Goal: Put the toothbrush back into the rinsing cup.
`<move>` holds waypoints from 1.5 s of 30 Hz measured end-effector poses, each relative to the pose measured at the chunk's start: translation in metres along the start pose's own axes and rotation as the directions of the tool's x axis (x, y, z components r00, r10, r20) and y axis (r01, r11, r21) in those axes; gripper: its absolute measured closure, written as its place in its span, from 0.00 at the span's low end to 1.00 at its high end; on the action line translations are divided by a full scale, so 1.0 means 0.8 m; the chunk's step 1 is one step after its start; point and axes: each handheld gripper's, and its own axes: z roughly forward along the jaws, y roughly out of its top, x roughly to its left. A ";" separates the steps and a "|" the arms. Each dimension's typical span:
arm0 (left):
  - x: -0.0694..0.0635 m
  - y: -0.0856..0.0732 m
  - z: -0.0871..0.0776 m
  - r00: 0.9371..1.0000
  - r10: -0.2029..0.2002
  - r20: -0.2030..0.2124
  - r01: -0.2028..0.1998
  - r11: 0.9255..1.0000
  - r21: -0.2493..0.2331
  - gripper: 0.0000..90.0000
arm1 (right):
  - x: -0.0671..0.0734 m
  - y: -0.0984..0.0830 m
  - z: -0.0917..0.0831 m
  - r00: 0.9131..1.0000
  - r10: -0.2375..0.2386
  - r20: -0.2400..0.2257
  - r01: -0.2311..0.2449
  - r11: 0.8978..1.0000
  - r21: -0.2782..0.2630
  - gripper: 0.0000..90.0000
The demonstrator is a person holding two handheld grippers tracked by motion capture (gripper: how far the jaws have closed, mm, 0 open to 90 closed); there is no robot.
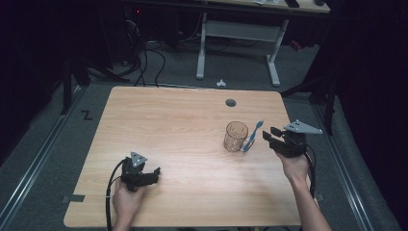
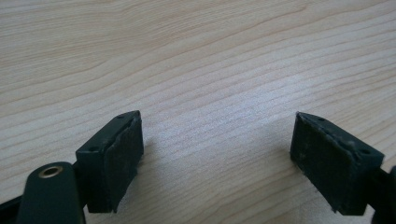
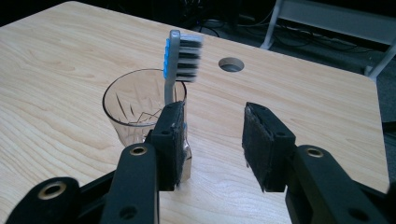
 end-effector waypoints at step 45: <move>0.000 0.000 0.000 1.000 0.000 0.000 0.000 1.000 0.000 0.20 | 0.004 -0.023 -0.028 1.000 0.021 -0.008 -0.021 0.999 -0.025 0.67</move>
